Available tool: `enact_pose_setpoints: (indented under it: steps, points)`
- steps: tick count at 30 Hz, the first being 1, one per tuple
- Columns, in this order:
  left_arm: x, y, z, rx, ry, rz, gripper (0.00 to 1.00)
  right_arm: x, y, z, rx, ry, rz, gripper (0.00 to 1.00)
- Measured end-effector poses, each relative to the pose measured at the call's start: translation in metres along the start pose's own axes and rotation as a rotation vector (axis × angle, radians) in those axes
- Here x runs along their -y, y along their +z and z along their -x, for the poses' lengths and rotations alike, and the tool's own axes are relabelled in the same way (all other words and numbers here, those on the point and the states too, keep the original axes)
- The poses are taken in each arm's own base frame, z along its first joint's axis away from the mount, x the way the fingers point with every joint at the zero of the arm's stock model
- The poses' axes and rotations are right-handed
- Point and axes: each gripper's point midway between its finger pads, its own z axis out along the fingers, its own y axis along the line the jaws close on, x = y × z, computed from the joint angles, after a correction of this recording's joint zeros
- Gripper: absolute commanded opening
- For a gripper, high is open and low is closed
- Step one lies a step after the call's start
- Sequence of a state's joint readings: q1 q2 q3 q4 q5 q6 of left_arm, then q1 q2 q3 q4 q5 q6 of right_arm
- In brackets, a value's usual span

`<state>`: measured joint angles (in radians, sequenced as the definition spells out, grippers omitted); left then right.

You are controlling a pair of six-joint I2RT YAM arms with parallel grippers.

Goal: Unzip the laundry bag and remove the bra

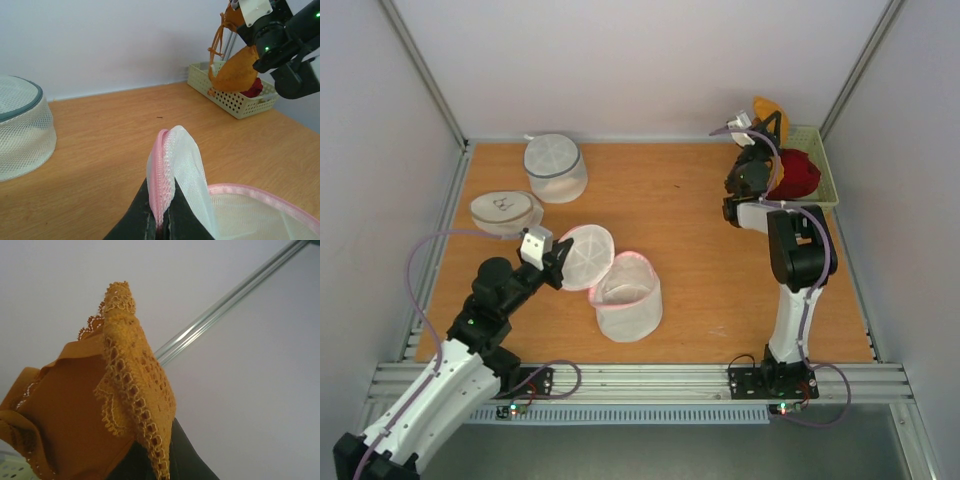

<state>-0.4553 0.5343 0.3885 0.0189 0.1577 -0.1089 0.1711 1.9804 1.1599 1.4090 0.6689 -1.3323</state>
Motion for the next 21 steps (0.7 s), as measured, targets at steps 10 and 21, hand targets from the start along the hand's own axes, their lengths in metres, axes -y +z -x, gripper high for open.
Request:
enact_pose_setpoints:
  steps: [10, 21]
  points:
    - [-0.007, 0.003, -0.005, -0.019, -0.015, 0.021, 0.01, -0.039, 0.054, -0.048, -0.140, -0.083, -0.125, 0.01]
    - [-0.010, 0.009, -0.016, -0.062, -0.034, 0.026, 0.01, 0.024, 0.083, -0.159, -0.357, -0.115, -0.266, 0.01]
